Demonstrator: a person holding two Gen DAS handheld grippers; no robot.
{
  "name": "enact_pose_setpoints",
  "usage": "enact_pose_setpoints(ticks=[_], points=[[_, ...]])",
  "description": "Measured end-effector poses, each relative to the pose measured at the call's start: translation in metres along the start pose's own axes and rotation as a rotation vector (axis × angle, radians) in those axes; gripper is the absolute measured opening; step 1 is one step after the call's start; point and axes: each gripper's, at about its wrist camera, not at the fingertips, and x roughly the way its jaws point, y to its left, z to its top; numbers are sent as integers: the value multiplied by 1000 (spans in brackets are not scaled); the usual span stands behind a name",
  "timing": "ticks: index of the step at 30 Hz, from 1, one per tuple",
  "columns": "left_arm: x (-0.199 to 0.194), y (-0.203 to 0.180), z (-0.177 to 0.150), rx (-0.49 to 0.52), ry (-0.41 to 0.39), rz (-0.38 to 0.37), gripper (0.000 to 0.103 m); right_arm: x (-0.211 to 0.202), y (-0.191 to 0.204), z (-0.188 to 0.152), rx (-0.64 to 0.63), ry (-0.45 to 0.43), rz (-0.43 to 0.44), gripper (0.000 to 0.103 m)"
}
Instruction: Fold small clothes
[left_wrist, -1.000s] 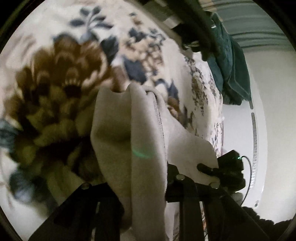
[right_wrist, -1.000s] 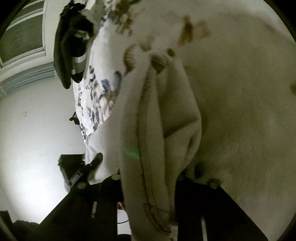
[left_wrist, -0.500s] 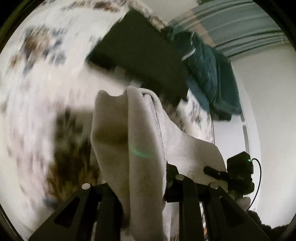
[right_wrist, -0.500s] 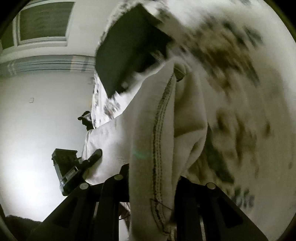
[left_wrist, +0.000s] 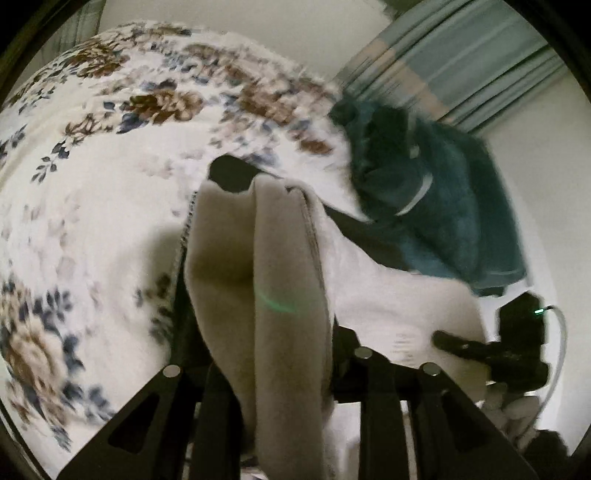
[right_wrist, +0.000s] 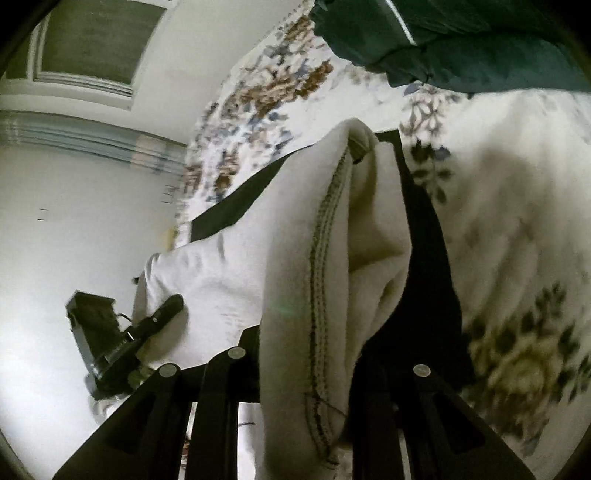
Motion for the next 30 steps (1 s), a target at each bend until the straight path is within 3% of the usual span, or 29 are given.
enact_pose_setpoints(ticks=[2, 3, 6, 7, 8, 9, 10, 12, 18, 25, 30], points=[[11, 5, 2, 1, 46, 30, 25, 11, 6, 9, -37, 14, -92, 21], [12, 7, 3, -1, 56, 57, 32, 10, 4, 8, -46, 24, -120, 25], [3, -1, 0, 36, 30, 130, 40, 4, 9, 4, -78, 34, -261, 51], [-1, -7, -4, 66, 17, 187, 46, 0, 11, 0, -90, 30, -317, 56], [-1, -10, -5, 81, 11, 225, 57, -4, 15, -5, -110, 18, -399, 64], [-3, -16, -11, 102, 9, 315, 85, -8, 16, -8, -120, 13, -453, 71], [-3, -16, -14, 107, 6, 370, 96, -12, 17, -13, -127, 9, -517, 73], [-7, -16, -22, 111, -2, 407, 97, -16, 16, -26, -128, 4, -624, 83], [-20, -37, -61, 148, 9, 536, 100, -34, 20, -58, -121, -12, -766, 100], [-83, -92, -89, 187, -79, 558, 101, -107, 77, -108, -184, -170, -816, 101], [-152, -137, -118, 215, -152, 544, 101, -175, 127, -157, -222, -267, -824, 101]])
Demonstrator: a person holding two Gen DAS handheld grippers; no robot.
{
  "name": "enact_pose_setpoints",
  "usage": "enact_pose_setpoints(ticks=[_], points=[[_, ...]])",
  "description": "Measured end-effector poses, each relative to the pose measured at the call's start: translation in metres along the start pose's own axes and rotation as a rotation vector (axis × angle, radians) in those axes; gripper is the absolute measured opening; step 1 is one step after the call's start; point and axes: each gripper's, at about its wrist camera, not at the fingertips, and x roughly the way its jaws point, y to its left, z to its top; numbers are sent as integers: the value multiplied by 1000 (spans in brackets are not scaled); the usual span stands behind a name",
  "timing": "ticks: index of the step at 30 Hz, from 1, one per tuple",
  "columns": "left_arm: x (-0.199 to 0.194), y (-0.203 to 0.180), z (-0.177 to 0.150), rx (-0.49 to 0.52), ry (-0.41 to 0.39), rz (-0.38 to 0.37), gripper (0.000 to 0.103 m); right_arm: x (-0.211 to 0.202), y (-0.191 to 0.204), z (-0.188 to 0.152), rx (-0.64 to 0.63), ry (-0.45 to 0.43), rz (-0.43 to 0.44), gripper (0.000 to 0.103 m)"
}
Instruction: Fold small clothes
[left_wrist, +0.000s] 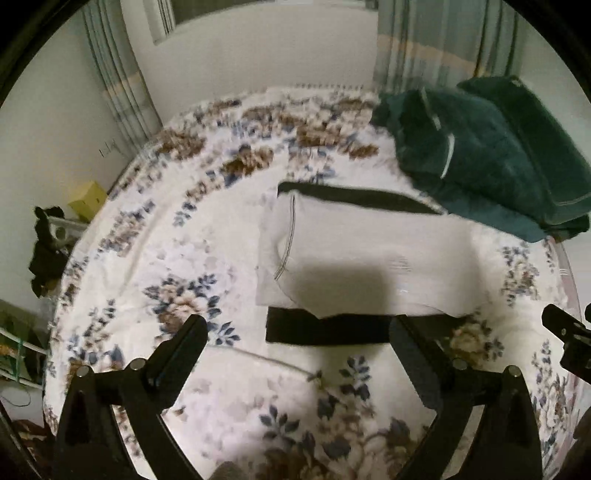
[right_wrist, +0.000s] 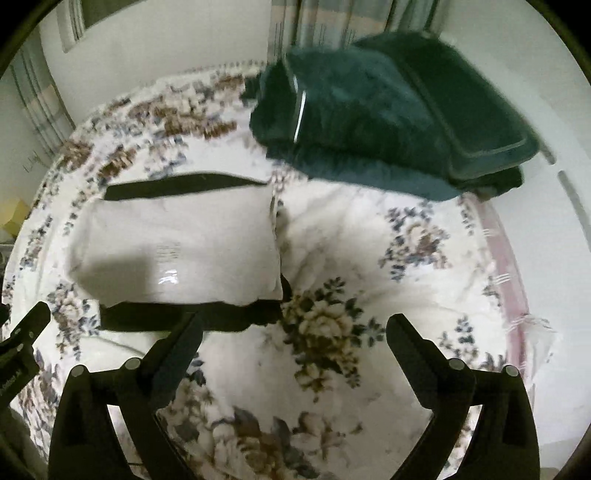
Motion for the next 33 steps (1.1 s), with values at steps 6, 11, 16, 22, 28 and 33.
enact_pose_setpoints(ticks=[6, 11, 16, 22, 28, 33], points=[[-94, 5, -18, -20, -84, -2, 101, -119, -17, -35, -8, -103, 1, 101], [-172, 10, -34, -47, -161, -12, 100, -208, -29, -61, -20, -198, 5, 101], [-238, 11, -52, -49, -229, -16, 101, -298, -41, -92, -32, -297, 20, 101], [-292, 12, -71, -54, -285, -24, 101, -368, -53, -127, -45, -358, 45, 101], [-329, 14, -88, -57, -336, -21, 101, -418, -65, -158, -38, -409, 66, 101], [-348, 16, -98, -64, -361, -27, 101, -447, -72, -172, -44, -441, 83, 101]])
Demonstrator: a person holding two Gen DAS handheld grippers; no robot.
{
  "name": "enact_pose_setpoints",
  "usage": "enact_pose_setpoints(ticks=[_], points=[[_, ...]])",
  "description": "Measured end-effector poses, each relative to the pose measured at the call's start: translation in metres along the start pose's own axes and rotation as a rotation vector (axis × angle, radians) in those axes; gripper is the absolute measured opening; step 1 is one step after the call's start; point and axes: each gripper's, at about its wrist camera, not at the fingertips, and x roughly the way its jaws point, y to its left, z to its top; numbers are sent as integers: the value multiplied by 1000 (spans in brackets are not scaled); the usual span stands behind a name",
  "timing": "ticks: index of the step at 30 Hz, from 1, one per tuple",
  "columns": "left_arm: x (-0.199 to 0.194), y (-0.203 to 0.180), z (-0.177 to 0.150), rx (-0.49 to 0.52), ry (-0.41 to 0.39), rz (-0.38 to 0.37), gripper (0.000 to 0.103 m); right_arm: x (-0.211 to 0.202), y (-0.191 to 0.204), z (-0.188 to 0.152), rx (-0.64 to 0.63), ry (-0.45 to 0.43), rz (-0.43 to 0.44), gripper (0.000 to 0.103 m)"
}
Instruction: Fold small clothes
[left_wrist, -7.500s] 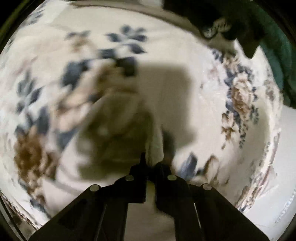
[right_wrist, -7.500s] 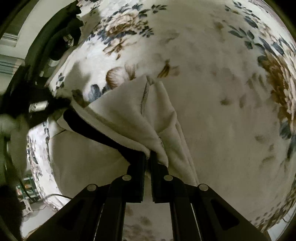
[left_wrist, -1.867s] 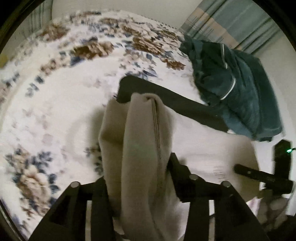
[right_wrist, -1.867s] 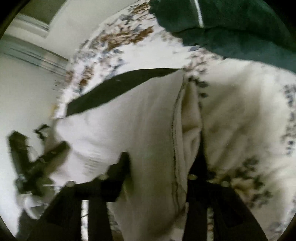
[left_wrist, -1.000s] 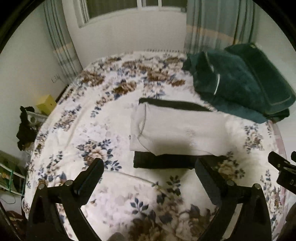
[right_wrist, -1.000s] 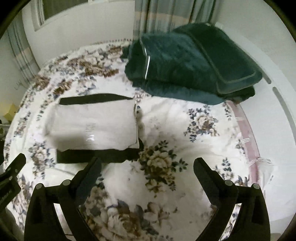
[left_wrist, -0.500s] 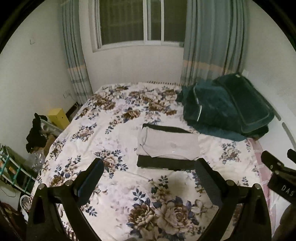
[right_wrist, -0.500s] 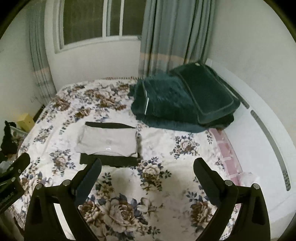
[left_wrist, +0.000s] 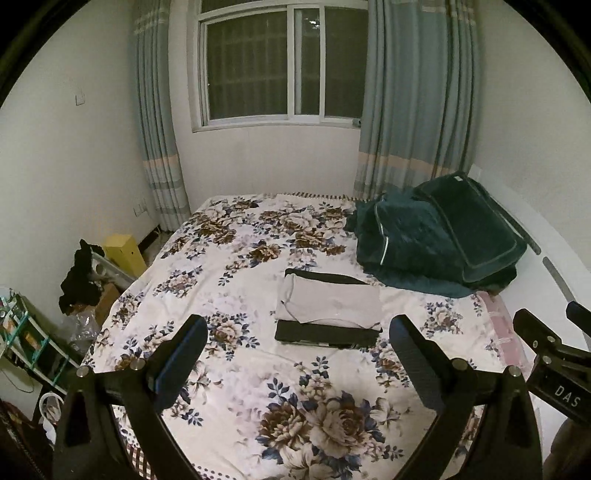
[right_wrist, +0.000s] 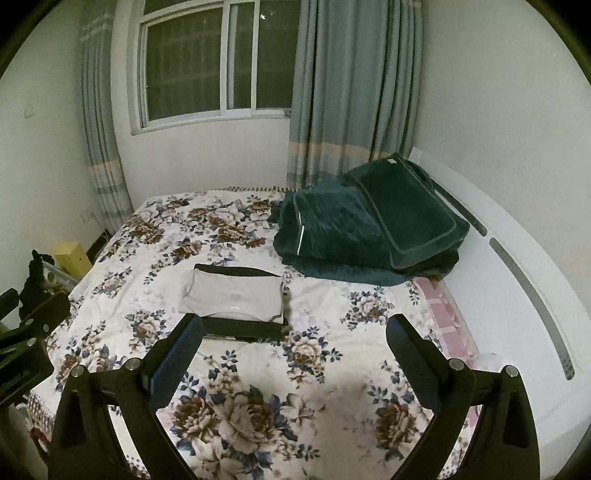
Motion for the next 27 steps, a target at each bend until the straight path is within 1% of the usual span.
enact_pose_setpoints(ticks=[5, 13, 14, 21, 27], points=[[-17, 1, -6, 1, -19, -1, 101, -24, -3, -2, -2, -20, 9, 101], [-25, 1, -13, 1, -20, -6, 101, -42, -6, 2, -22, -36, 26, 101], [-26, 1, -12, 1, -23, -2, 101, -44, -7, 3, -25, -38, 29, 103], [-40, -2, -15, 4, -53, 11, 102, -44, -9, 5, -28, -52, 40, 103], [-45, -2, -14, 5, -52, 4, 102, -47, -10, 8, -29, -58, 44, 103]])
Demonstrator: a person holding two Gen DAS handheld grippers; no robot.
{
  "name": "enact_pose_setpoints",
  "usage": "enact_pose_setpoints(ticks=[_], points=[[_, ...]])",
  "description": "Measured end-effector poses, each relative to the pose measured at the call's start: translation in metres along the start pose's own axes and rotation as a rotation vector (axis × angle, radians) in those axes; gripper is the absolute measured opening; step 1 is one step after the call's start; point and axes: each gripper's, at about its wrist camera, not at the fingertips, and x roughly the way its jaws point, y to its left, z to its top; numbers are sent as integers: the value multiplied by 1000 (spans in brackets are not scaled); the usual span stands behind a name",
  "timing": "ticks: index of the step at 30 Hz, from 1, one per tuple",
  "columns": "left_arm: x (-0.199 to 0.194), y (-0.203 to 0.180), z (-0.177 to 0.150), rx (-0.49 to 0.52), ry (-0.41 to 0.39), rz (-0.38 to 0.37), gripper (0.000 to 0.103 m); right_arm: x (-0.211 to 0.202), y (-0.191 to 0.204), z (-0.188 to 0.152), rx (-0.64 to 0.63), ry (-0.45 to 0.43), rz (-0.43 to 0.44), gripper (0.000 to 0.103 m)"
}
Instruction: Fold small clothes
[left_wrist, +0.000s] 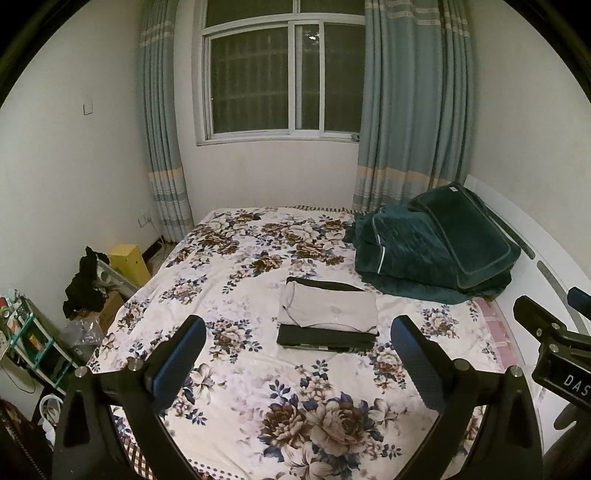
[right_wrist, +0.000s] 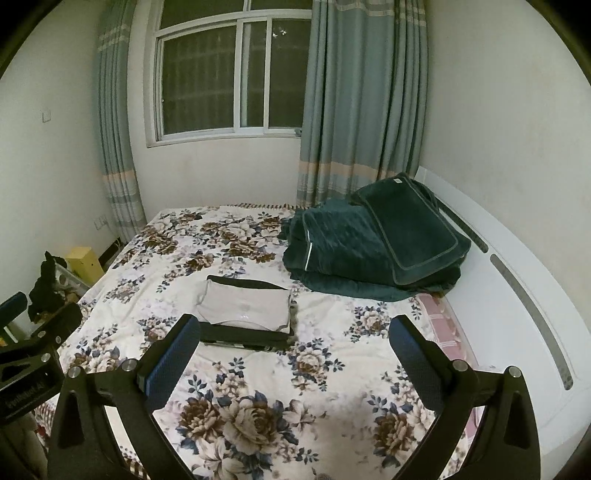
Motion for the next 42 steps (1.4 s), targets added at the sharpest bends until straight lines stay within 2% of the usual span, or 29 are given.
enact_pose_setpoints(ticks=[42], points=[[-15, 4, 12, -6, -27, 20, 102, -16, 15, 6, 3, -9, 9, 103]])
